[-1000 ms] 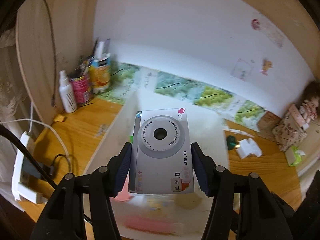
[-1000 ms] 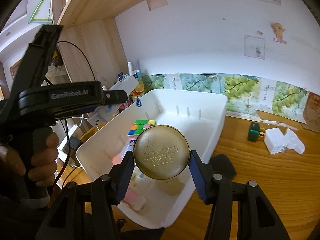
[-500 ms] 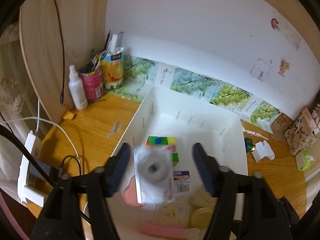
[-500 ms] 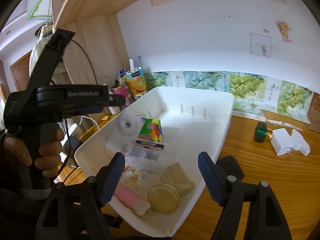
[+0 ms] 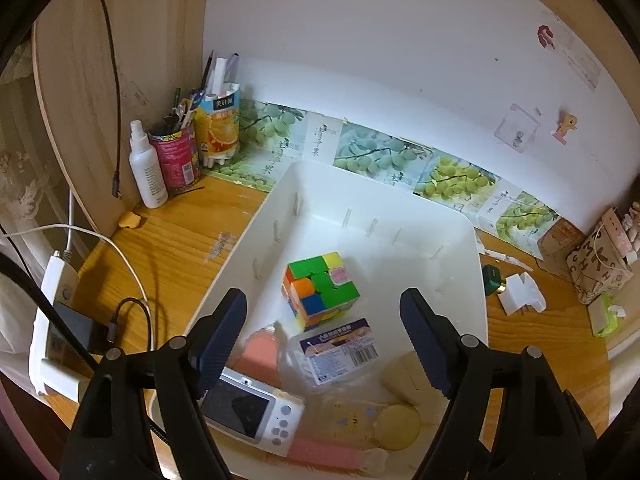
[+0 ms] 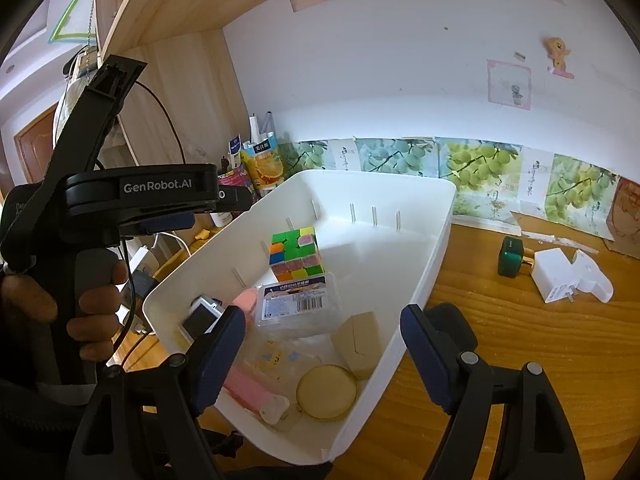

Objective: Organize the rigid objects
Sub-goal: 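Move both tools from the tray toward the white charger and white curved plastic piece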

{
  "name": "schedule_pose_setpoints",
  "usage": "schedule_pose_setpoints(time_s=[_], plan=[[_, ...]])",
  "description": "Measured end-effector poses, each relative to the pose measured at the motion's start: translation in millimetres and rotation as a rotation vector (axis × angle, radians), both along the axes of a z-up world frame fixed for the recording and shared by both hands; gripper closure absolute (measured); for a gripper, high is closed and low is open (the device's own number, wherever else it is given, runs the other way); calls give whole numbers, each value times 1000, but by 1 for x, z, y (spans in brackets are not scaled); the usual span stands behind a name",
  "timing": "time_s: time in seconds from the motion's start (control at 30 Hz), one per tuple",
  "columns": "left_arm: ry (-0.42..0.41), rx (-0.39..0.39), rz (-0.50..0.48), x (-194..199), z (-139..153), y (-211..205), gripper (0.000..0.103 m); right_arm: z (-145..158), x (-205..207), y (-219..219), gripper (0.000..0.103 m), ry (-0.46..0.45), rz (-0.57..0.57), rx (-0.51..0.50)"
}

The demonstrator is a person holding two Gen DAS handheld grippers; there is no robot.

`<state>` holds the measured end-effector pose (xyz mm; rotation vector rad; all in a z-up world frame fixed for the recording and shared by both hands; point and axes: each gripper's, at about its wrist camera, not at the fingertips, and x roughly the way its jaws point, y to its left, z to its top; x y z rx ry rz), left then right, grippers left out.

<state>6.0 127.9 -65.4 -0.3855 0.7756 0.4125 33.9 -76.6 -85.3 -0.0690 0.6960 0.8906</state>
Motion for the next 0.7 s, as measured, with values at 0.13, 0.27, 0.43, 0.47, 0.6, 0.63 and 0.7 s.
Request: schedule_pose_setpoints(time_s=[0.13,0.27,0.43,0.47,0.6,0.63,0.7], plan=[[1,2,-26,6,2,-14,21,0,3,-10,23,8,-9,4],[-9,2,-52,10,6,-30,21,0,6,-24,23,10,-17,6],[-17,8,-58,16,11,-52,21,2,13,-45,23,8,-21,3],[-19,8,-55,17,12,-56,21,3,15,-48,23,7,-21,2],[-38,2,-49,20,19,-76,21,7,21,-70,23,-9,-19,-14],[-42,1,-49,21,20,-81,21,8,23,-74,23,-11,-16,-17],[-52,-2,-48,23,23,-90,21,9,25,-83,23,-15,-13,-25]])
